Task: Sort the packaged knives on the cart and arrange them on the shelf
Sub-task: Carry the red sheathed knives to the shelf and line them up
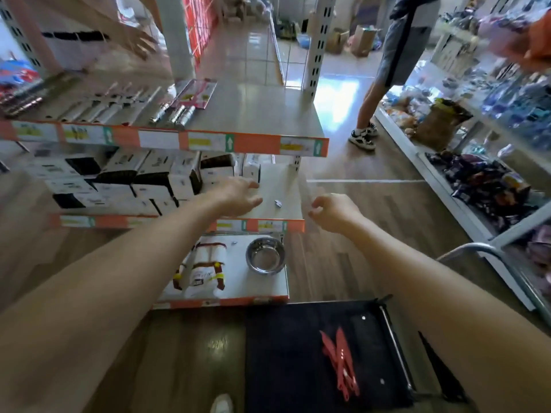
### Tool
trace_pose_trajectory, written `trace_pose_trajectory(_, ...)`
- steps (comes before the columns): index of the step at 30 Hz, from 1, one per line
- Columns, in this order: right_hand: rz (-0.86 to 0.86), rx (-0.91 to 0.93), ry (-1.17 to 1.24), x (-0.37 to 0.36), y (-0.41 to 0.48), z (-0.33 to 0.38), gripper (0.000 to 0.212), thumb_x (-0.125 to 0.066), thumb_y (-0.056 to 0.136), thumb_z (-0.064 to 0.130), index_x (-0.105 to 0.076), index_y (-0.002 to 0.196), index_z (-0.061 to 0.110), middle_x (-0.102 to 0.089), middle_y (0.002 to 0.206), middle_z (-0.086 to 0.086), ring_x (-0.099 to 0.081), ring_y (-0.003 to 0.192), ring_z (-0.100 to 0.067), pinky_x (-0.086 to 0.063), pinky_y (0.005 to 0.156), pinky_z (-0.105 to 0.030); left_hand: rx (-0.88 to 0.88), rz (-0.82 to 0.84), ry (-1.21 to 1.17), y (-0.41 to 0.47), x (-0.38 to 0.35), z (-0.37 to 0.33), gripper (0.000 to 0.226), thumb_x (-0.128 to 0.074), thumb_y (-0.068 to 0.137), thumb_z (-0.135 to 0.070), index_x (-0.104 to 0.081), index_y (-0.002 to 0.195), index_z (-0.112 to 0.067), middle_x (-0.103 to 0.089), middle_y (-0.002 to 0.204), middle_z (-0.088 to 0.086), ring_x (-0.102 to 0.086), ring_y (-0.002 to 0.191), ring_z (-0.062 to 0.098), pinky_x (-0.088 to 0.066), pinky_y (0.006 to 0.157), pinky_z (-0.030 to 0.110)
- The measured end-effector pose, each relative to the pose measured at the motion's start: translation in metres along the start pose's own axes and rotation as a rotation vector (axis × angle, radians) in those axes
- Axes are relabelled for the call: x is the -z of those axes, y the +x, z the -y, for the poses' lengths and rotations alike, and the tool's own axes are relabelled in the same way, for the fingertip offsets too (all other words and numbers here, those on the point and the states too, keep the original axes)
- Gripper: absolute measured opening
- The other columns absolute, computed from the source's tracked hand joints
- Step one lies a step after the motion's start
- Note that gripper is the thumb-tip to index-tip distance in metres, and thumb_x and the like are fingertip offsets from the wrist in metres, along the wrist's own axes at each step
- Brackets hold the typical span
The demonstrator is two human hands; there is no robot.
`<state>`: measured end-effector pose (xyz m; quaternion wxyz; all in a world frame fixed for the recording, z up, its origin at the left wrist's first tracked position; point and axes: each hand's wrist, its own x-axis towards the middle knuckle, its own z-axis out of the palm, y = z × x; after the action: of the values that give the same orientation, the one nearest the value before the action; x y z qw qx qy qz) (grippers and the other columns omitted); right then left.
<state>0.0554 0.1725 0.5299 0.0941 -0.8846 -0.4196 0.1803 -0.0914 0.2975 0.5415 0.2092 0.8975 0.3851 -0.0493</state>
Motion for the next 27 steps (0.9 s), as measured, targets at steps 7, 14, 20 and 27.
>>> trace_pose_trajectory(7,0.06,-0.14,0.079,-0.043,-0.038,-0.069,0.031,-0.05,0.092,0.029,-0.064,0.116,0.013,-0.062,0.123,-0.008,-0.059,0.11,-0.026,-0.049,0.09,-0.032,-0.075,0.184,-0.001,-0.011,-0.074,-0.039,0.043,-0.046,0.097,-0.032,-0.045,0.138,-0.018,-0.051,0.139,0.01,-0.05,0.123,0.025,-0.04,0.092,0.024)
trace_pose_trajectory(14,0.179,-0.284,0.075,-0.099,-0.063,-0.16,0.034,-0.05,0.093,0.026,-0.06,0.122,0.014,-0.06,0.127,-0.008,-0.053,0.12,-0.026,-0.044,0.093,-0.03,-0.118,0.366,0.015,-0.01,-0.173,-0.073,0.042,-0.046,0.096,-0.032,-0.051,0.135,-0.017,-0.052,0.139,0.005,-0.047,0.128,0.024,-0.038,0.1,0.028)
trace_pose_trajectory(20,0.295,-0.349,0.091,-0.153,-0.072,-0.257,0.034,-0.049,0.093,0.023,-0.061,0.12,0.008,-0.06,0.127,-0.012,-0.053,0.119,-0.028,-0.044,0.094,-0.034,-0.014,0.494,-0.074,-0.002,-0.283,-0.112,0.039,-0.048,0.095,-0.03,-0.057,0.129,-0.014,-0.058,0.134,0.005,-0.052,0.125,0.023,-0.04,0.099,0.026)
trace_pose_trajectory(27,0.401,-0.4,0.162,-0.254,-0.064,-0.37,0.033,-0.051,0.092,0.026,-0.06,0.122,0.016,-0.063,0.123,-0.007,-0.057,0.113,-0.026,-0.048,0.094,-0.035,0.207,0.579,-0.248,0.006,-0.454,-0.155,0.037,-0.047,0.096,-0.028,-0.055,0.129,-0.015,-0.06,0.13,0.006,-0.056,0.118,0.023,-0.047,0.099,0.036)
